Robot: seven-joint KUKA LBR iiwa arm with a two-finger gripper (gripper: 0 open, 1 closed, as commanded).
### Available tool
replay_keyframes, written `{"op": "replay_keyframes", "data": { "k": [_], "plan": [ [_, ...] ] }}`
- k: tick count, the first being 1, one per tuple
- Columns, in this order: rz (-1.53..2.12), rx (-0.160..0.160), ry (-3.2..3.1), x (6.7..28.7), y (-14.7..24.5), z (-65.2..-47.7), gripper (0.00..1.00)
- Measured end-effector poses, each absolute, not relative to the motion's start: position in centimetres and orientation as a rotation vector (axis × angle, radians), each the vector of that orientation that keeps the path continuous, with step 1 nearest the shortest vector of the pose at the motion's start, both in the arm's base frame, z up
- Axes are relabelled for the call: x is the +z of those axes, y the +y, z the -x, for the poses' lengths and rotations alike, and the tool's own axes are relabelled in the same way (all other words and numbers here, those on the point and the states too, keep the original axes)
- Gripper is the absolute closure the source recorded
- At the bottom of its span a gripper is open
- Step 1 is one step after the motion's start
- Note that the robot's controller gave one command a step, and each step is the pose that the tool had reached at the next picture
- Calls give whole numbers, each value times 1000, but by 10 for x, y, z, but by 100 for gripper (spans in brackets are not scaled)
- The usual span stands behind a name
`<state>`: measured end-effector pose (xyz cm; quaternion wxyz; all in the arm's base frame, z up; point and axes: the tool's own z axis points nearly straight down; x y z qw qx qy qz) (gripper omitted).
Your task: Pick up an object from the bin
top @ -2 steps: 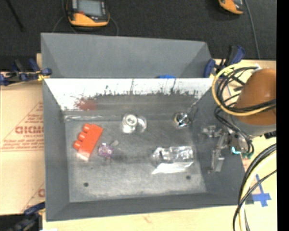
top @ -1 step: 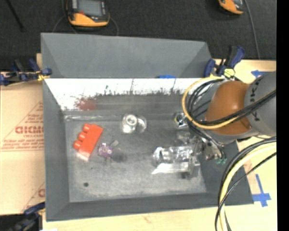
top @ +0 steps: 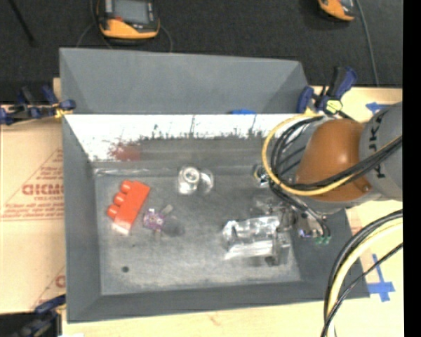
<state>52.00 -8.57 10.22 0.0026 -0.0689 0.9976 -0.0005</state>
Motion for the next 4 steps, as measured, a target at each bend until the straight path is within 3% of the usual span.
{"op": "replay_keyframes", "data": {
  "k": [1,2,3,4],
  "plan": [
    [76,-2,3134,122,-100,-520,0],
    [238,-3,3126,70,-89,-514,0],
    [239,-5,3124,71,-91,-516,0],
    [243,-6,3123,71,-91,-516,100]
  ]
}}
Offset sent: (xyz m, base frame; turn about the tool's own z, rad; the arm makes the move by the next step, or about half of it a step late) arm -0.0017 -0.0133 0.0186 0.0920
